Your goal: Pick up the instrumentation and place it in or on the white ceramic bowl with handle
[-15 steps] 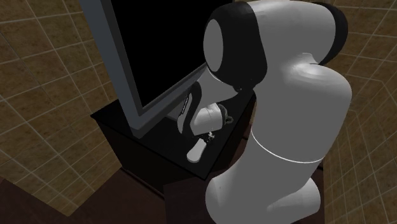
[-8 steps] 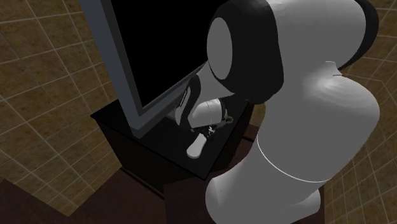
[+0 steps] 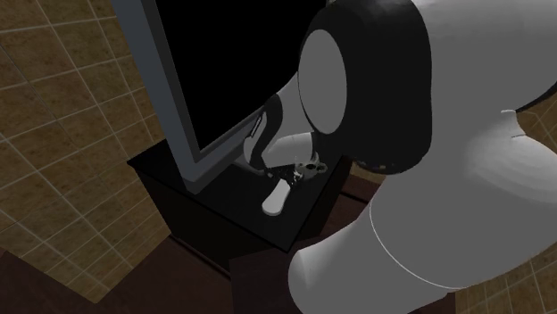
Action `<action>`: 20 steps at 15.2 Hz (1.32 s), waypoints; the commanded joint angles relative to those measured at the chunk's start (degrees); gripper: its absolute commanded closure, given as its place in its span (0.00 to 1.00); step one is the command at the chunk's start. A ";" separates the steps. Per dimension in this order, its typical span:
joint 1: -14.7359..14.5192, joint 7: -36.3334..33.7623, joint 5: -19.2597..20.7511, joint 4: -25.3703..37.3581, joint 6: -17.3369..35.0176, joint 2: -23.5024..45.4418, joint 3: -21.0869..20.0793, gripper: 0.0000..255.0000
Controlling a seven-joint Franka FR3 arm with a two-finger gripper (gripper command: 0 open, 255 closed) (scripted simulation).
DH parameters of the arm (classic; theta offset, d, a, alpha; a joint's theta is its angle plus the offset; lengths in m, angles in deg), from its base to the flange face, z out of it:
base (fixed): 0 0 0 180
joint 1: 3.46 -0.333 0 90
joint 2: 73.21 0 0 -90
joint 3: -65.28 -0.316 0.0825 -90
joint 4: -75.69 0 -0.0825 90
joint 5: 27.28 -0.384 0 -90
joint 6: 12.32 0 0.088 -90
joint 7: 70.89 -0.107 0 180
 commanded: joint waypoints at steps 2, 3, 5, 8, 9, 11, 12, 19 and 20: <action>-0.26 0.20 -0.52 0.54 -3.23 -2.70 0.10 1.00; -0.31 0.29 -0.64 0.75 -4.23 -3.49 0.17 1.00; -0.40 0.43 -0.84 1.20 -6.20 -5.03 0.31 1.00; -0.51 0.60 -1.04 1.99 -9.14 -7.19 0.54 1.00; -0.54 0.64 -1.09 2.28 -10.11 -7.87 0.61 1.00; -0.59 0.72 -1.17 2.91 -12.04 -9.18 0.76 1.00; -0.61 0.75 -1.20 3.24 -13.00 -9.81 0.84 1.00; 2.04 3.51 1.25 11.23 -15.29 -3.95 3.14 1.00; 2.60 4.13 1.76 13.14 -15.45 -2.16 3.63 1.00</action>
